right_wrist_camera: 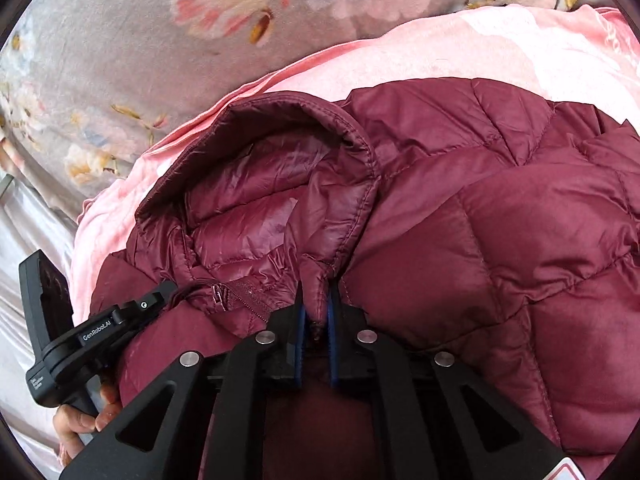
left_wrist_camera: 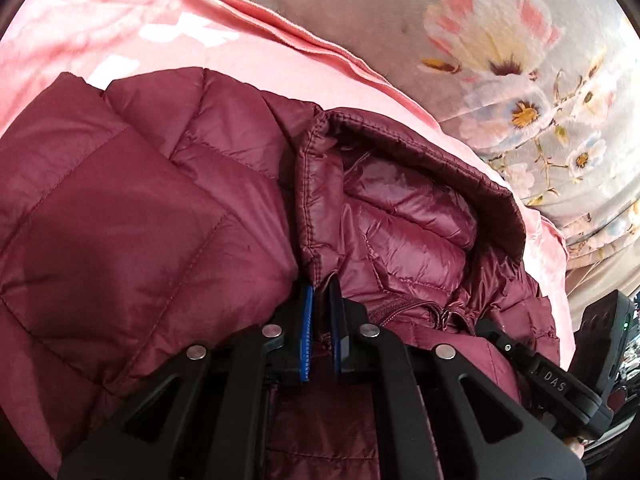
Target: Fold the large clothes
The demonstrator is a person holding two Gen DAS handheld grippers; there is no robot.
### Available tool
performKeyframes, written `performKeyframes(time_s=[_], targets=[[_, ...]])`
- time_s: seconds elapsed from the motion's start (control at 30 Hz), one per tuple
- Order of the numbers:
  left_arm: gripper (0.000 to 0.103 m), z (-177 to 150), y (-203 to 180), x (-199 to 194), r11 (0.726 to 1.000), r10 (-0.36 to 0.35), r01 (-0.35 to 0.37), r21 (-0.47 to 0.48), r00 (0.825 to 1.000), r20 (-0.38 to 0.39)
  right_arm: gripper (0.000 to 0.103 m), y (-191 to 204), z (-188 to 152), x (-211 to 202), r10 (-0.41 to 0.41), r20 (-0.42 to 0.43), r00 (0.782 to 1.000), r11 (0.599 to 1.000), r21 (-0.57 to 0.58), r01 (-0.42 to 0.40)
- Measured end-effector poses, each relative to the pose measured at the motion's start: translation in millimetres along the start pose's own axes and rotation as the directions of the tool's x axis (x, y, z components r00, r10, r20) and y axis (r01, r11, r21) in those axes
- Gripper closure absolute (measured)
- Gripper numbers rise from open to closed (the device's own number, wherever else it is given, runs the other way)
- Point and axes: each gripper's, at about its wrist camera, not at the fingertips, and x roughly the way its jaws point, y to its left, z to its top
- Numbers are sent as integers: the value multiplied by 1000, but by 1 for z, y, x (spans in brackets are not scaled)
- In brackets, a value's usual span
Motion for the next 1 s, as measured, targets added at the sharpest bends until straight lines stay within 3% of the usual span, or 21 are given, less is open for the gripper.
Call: performKeyframes(time_s=[0.1, 0.17, 0.27, 0.47, 0.57, 0.7, 0.83, 0.93, 0.97, 1.0], targets=[[92, 1, 2, -5, 1000, -11, 11, -5, 1000, 7, 91, 4, 1, -14, -8, -11, 1000, 1000, -7, 8], [87, 3, 4, -24, 1000, -12, 12, 7, 1000, 17, 84, 5, 4, -37, -3, 17, 1000, 1000, -18, 4], [85, 14, 4, -55, 999, 9, -13, 52, 997, 76, 82, 9, 20, -67, -4, 86, 996, 1000, -19, 5], [83, 85, -24, -80, 998, 20, -29, 58, 988, 153, 82, 34, 82, -68, 46, 153, 987, 998, 33, -52], [68, 117, -41, -62, 1000, -3, 2, 16, 996, 94, 80, 32, 98, -41, 146, 92, 985, 977, 140, -158], [65, 128, -34, -20, 975, -121, 107, -197, 991, -61, 80, 5, 99, -4, 291, 62, 955, 875, 387, -291], [65, 122, -15, 14, 938, -123, 66, -341, 981, -148, 79, -11, 97, 12, 296, 73, 953, 814, 503, -291], [66, 117, -5, 28, 921, -119, 39, -388, 976, -184, 83, -16, 98, 18, 256, 54, 965, 815, 525, -246], [73, 116, -2, 32, 921, -118, 34, -389, 973, -196, 87, -15, 98, 19, 243, 46, 969, 826, 514, -231], [87, 113, -1, 36, 923, -109, 22, -384, 972, -208, 95, -13, 97, 19, 213, 31, 976, 845, 496, -200]])
